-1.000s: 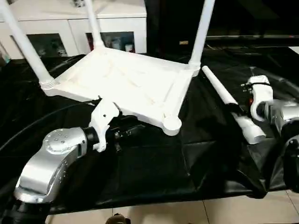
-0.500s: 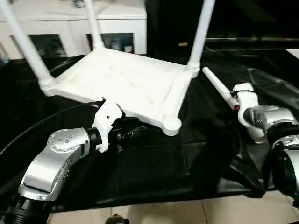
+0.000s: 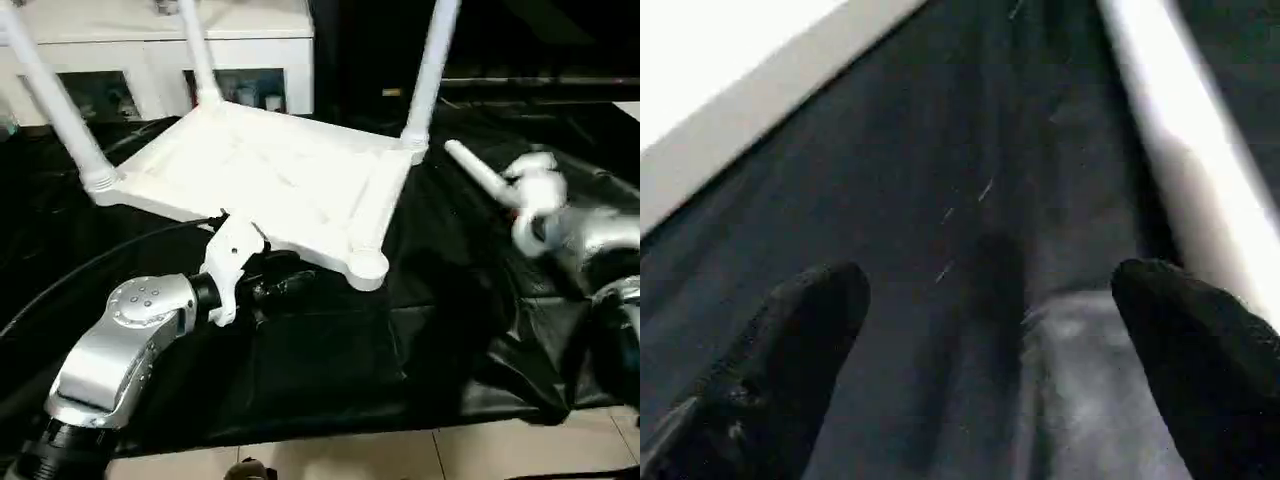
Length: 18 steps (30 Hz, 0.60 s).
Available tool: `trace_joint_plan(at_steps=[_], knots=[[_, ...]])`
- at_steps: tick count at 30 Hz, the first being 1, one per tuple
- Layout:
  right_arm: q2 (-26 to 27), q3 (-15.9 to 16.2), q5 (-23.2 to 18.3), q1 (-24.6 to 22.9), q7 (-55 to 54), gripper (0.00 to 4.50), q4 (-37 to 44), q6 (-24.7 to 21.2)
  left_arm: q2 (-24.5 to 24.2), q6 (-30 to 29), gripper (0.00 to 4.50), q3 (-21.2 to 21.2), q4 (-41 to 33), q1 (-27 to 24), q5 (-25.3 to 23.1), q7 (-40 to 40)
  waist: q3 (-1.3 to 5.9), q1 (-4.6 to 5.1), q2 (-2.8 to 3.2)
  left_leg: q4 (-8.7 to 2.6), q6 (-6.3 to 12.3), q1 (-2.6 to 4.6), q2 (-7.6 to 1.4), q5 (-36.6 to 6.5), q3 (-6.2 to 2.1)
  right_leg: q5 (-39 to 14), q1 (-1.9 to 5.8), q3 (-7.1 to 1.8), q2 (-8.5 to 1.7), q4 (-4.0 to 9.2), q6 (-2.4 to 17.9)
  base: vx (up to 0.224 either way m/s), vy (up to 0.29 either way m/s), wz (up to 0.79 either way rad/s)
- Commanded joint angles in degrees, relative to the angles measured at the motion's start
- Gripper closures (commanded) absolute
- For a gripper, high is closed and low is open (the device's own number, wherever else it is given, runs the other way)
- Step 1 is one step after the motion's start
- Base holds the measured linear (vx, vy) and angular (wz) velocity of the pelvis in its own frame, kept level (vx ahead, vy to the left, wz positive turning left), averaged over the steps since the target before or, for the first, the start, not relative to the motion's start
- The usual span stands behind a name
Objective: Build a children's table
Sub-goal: Rotate table base
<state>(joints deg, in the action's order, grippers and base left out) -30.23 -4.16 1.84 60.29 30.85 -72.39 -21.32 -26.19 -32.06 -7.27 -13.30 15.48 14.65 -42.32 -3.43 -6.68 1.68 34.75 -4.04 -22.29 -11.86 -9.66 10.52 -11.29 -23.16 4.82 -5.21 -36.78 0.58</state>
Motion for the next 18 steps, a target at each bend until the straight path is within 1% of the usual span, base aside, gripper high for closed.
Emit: trace_joint_plan(at_steps=[1, 2, 3, 4, 5, 6, 7, 8, 9, 10, 11, 12, 13, 14, 15, 16, 17, 18], knots=[[-0.5, -1.3, -0.6, -0.7, -0.9, 0.12, 1.6, 3.5, 1.1, 1.9, 2.58, 0.2, 1.6, 0.6, -2.2, 2.9, 4.04, 0.12, -0.67, -3.45, 0.17, 0.82, -0.91, -13.7, -0.19, -13.1, 2.51, -2.37, -2.5, 4.78, 12.5, 0.0, 0.0, 0.0], [-0.4, -1.7, -1.0, -1.3, -0.9, 0.12, 2.4, 5.7, 1.7, 3.0, 2.58, 0.4, 2.4, 0.5, -3.2, 4.5, 4.1, 0.19, -0.74, -3.38, 0.17, 0.78, -0.91, -13.8, -0.23, -13.3, 2.61, -2.41, -2.62, 4.84, 11.8, 0.0, 0.0, 0.0], [-0.1, -2.8, -2.0, -2.2, -1.5, 0.12, 3.8, 8.1, 3.5, 4.5, 2.58, 1.5, 3.7, 0.1, -4.0, 7.6, 4.13, 0.17, -0.95, -3.36, 0.44, 0.7, -0.84, -13.1, -0.21, -12.9, 2.72, -2.44, -2.65, 4.85, 11.2, 0.0, 0.0, 0.0], [0.4, -3.9, -3.3, -4.2, -1.8, 0.12, 7.1, 9.2, 6.4, 4.9, 2.58, 3.3, 5.2, -0.6, -4.6, 12.5, 4.12, 0.4, -1.13, -3.31, 0.63, 0.7, -0.86, -12.8, -0.06, -12.1, 2.73, -2.56, -2.49, 4.94, 11.0, 0.0, 0.0, 0.0], [0.9, -4.7, -4.2, -6.0, -2.0, 0.12, 10.2, 10.2, 8.4, 5.0, 2.58, 4.5, 6.1, -1.2, -5.4, 16.5, 4.29, 0.43, -1.25, -3.18, 1.0, 0.61, -0.82, -11.4, -0.08, -10.4, 2.97, -2.51, -2.39, 4.82, 10.6, 0.0, 0.0, 0.0], [2.3, -5.6, -4.9, -10.6, -4.1, 0.12, 18.0, 12.0, 11.6, 5.9, 2.58, 6.5, 7.1, -2.5, -6.4, 22.4, 4.38, 0.45, -1.47, -3.16, 1.67, 0.46, -0.72, -9.8, -0.08, -9.0, 3.06, -2.49, -2.25, 4.74, 10.3, 0.0, 0.0, 0.0], [2.3, -5.6, -4.9, -10.6, -4.1, 0.12, 18.0, 12.0, 11.6, 5.9, 2.58, 6.5, 7.1, -2.5, -6.4, 22.4, 4.4, 0.38, -1.51, -3.15, 1.91, 0.39, -0.77, -9.2, -0.12, -8.4, 3.15, -2.5, -2.33, 4.68, 9.9, 0.0, 0.0, 0.0], [3.6, -6.1, -5.0, -14.0, -5.7, 0.12, 24.0, 12.6, 13.3, 6.7, 2.58, 7.8, 7.3, -3.2, -6.5, 25.2, 4.47, 0.58, -1.64, -3.11, 2.31, 0.32, -0.65, -8.0, -0.13, -7.9, 3.16, -2.46, -2.14, 4.74, 9.4, 0.0, 0.0, 0.0], [5.3, -6.5, -5.2, -17.9, -8.2, 0.12, 31.0, 12.3, 14.9, 7.7, 2.58, 8.9, 7.4, -4.0, -6.7, 28.0, 4.54, 0.7, -1.79, -3.12, 2.63, 0.32, -0.69, -7.2, -0.15, -7.2, 3.14, -2.51, -2.1, 4.71, 9.2, 0.0, 0.0, 0.0], [6.0, -6.7, -5.5, -19.2, -8.8, 0.12, 33.4, 11.7, 15.4, 8.0, 2.58, 9.1, 7.4, -4.3, -6.9, 28.7, 4.65, 0.78, -1.76, -3.17, 2.9, 0.41, -0.72, -7.1, -0.22, -7.6, 3.05, -2.41, -2.15, 4.69, 9.2, 0.0, 0.0, 0.0], [9.2, -7.4, -6.8, -25.0, -11.0, 0.12, 43.7, 9.5, 17.0, 8.8, 2.58, 9.6, 7.3, -5.2, -8.2, 32.1, 4.48, 0.62, -1.81, -3.28, 3.3, 0.7, -0.84, -7.3, -0.1, -8.1, 2.83, -2.66, -2.09, 5.04, 8.3, 0.0, 0.0, 0.0], [10.9, -7.5, -7.4, -27.7, -12.0, 0.12, 48.3, 8.1, 17.3, 7.9, 2.58, 9.3, 7.3, -5.4, -9.3, 33.6, 4.31, 0.91, -1.95, -3.41, 3.38, 0.7, -0.92, -7.7, -0.16, -8.5, 2.73, -2.71, -1.94, 5.11, 7.8, 0.0, 0.0, 0.0], [12.1, -7.2, -7.5, -30.2, -12.9, 0.12, 52.2, 7.2, 17.8, 8.5, 2.58, 8.9, 7.4, -5.6, -10.6, 34.8, 4.41, 1.12, -1.9, -3.68, 3.32, 0.55, -0.92, -8.5, -0.35, -10.3, 2.87, -2.48, -2.11, 5.14, 7.3, 0.0, 0.0, 0.0], [13.0, -6.8, -7.5, -32.0, -13.5, 0.12, 54.8, 7.1, 18.3, 9.4, 2.58, 8.8, 7.4, -5.8, -11.3, 35.6, 4.24, 1.02, -1.86, -3.88, 3.1, 0.68, -0.98, -9.1, -0.36, -11.8, 2.74, -2.52, -2.08, 5.57, 6.6, 0.0, 0.0, 0.0], [13.2, -6.8, -7.6, -32.3, -13.7, 0.12, 55.2, 7.1, 18.3, 9.5, 2.58, 8.7, 7.3, -5.8, -11.4, 35.7, 4.34, 1.0, -1.86, -3.8, 2.81, 0.91, -1.07, -9.8, -0.31, -12.7, 2.54, -2.59, -2.14, 5.64, 6.3, 0.0, 0.0, 0.0], [15.7, -7.0, -8.5, -35.0, -15.8, 0.12, 58.5, 7.1, 18.9, 10.6, 2.58, 8.3, 7.1, -5.6, -12.6, 37.0, 4.36, 1.3, -2.01, -3.98, 2.37, 0.89, -1.1, -10.3, -0.4, -13.7, 2.58, -2.55, -2.16, 5.63, 6.5, 0.0, 0.0, 0.0], [16.7, -7.2, -8.9, -35.7, -16.6, 0.12, 59.4, 7.1, 19.1, 10.9, 2.58, 8.2, 7.2, -5.3, -13.0, 37.5, 4.27, 1.27, -1.76, -4.05, 1.9, 0.98, -1.11, -10.4, -0.39, -13.9, 2.34, -2.67, -2.12, 5.76, 5.8, 0.0, 0.0, 0.0], [17.9, -6.1, -8.4, -37.0, -17.6, 0.12, 60.7, 7.2, 19.3, 11.9, 2.58, 7.5, 8.0, -4.5, -13.9, 38.4, 4.18, 1.65, -1.71, -4.24, 1.58, 0.9, -1.1, -11.3, -0.45, -14.3, 2.33, -2.65, -2.07, 5.86, 5.6, 0.0, 0.0, 0.0]])
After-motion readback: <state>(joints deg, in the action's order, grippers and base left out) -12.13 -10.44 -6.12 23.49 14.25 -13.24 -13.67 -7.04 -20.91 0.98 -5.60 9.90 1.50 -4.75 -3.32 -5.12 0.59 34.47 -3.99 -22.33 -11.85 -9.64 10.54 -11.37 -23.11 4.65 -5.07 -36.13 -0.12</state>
